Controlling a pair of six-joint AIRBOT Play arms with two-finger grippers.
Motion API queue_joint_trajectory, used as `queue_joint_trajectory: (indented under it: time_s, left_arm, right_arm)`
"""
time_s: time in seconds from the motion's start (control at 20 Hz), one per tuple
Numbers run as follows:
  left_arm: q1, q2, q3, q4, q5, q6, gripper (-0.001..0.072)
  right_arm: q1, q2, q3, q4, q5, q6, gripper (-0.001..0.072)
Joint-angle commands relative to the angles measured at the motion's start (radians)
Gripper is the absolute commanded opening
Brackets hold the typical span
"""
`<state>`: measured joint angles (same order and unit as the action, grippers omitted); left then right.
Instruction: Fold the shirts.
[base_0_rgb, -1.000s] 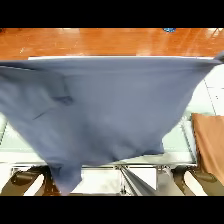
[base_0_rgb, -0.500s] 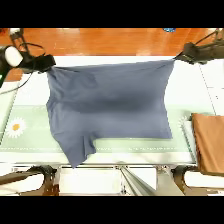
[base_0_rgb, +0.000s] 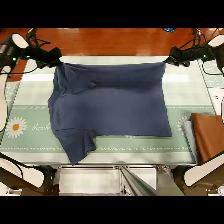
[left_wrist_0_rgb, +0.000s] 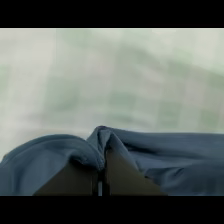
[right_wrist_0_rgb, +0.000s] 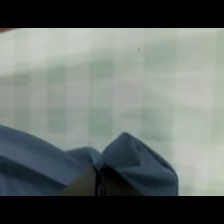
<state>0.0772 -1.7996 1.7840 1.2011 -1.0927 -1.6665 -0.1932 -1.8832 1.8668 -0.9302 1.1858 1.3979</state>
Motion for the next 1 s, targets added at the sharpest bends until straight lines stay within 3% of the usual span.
queue_joint_trajectory:
  time_s: [0.0, 0.15, 0.5, 0.95]
  left_arm:
    - [0.049, 0.037, 0.01, -0.034, -0.261, 0.163, 0.0021]
    - [0.039, 0.065, -0.084, -0.027, -0.359, 0.183, 0.0021]
    - [0.045, 0.064, -0.369, -0.016, -0.386, 0.219, 0.0021]
    - [0.135, 0.062, -0.394, -0.016, -0.404, 0.242, 0.0021]
  right_arm:
    - [-0.026, 0.001, 0.014, -0.034, 0.191, -0.027, 0.0025]
    - [-0.028, 0.003, -0.01, -0.155, 0.32, 0.005, 0.0025]
    - [0.004, 0.002, -0.189, -0.165, 0.338, -0.011, 0.0025]
    - [0.001, 0.002, -0.216, -0.291, 0.361, 0.023, 0.0025]
